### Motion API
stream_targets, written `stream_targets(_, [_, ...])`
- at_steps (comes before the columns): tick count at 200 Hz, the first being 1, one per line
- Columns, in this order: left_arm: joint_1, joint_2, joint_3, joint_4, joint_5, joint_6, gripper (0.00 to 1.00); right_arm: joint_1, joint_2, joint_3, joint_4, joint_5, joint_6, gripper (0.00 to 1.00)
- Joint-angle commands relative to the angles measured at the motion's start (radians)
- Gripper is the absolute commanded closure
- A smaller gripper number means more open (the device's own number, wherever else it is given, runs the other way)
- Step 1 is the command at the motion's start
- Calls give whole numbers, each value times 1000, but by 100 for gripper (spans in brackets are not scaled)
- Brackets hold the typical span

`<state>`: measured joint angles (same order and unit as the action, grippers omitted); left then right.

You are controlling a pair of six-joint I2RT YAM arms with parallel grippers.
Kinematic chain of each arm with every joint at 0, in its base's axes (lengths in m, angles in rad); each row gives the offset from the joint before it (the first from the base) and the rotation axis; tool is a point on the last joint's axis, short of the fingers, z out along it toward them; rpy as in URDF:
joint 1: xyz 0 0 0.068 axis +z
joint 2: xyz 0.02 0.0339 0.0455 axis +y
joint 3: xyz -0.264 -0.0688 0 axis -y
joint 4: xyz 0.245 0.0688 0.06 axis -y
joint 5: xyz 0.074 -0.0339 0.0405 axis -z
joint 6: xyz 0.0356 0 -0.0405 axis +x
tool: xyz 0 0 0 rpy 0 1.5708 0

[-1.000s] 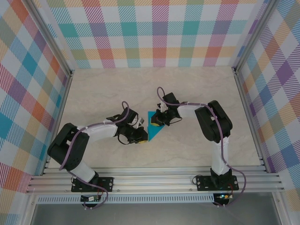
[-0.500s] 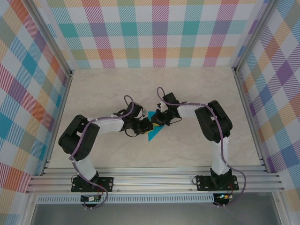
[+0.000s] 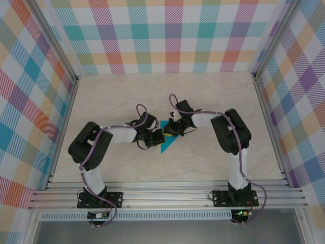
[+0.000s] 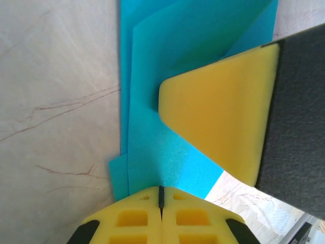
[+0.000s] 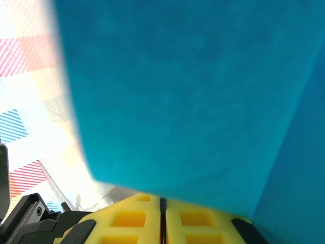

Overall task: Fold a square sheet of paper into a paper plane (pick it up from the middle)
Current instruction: Fourth fold the wing at the center of the table.

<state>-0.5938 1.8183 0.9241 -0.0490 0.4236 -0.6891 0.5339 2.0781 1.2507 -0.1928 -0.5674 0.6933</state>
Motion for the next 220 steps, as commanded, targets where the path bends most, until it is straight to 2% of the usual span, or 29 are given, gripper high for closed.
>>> stream_targets(1, [-3,-1,-61,-143,-92,55,100,-26,-24,33,-87,79,-57,90])
stream_targets(44, [-3,-11,-60,-176,-92,103,100,-38,-126,17,-53,31,-108,92])
stream_targets(64, [-3,-1,-53,-170,-80,102,100,-27,-132,-31,16,-10,-81,96])
stream_targets(93, [-3,6,-45,-164,-75,99,100,11,-111,-44,35,-6,-68,97])
stream_targets(185, [-3,13,-54,-167,-67,105,100,23,-23,-62,49,137,-69,100])
stream_targets(220, [-3,12,-65,-182,-71,120,100,-12,-25,-67,68,180,-66,100])
